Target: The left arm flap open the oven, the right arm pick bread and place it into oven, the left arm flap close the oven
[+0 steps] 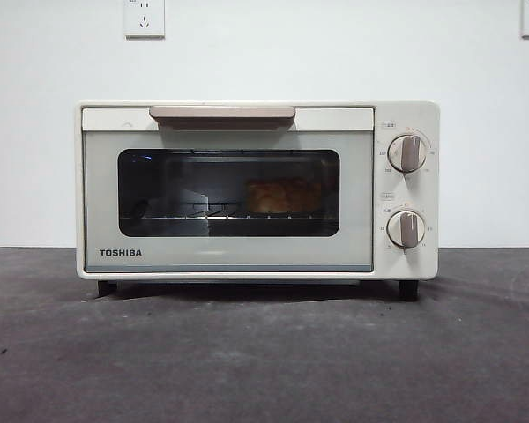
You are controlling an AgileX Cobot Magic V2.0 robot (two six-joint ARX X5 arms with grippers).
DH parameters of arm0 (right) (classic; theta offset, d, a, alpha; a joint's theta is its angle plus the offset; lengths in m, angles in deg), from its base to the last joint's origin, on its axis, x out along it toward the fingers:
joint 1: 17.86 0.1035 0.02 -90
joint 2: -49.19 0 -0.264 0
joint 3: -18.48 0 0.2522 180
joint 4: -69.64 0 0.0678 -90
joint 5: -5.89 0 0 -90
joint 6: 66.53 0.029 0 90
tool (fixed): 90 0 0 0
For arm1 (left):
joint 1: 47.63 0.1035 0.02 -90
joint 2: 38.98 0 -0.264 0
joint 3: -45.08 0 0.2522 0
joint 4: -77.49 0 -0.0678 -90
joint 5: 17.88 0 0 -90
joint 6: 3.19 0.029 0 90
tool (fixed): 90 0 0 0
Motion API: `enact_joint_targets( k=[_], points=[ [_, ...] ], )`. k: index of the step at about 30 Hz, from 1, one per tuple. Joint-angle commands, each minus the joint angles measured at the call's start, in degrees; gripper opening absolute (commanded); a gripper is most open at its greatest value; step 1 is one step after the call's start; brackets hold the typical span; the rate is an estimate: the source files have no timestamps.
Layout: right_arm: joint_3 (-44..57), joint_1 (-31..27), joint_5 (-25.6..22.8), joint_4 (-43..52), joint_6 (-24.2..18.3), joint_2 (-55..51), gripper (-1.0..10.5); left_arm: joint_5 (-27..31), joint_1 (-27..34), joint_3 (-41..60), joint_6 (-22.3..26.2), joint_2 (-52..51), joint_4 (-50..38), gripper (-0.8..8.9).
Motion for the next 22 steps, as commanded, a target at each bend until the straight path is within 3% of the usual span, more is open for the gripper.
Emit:
enact_joint_targets(
  k=[1, 13, 16, 22],
  points=[
    [-0.98, 0.33, -0.07, 0.61, -0.13, 0.20, 0.1, 0.11, 0.09, 1.18, 0.66, -0.07, 0.28, 0.20],
    [-0.79, -0.68, 0.13, 0.70, -0.15, 0.13, 0.1, 0.11, 0.09, 1.18, 0.66, -0.07, 0.28, 0.20],
    [2.64, -6.67, 0.79, 5.46, -0.24, -0.07, 0.1, 0.11, 0.09, 1.18, 0.66, -0.07, 0.28, 0.20],
    [18.95, -24.72, 3.04, 18.91, -3.52, -5.90, 0.1, 0.11, 0.09, 1.18, 0.66, -0.07, 0.28, 0.20]
  ],
)
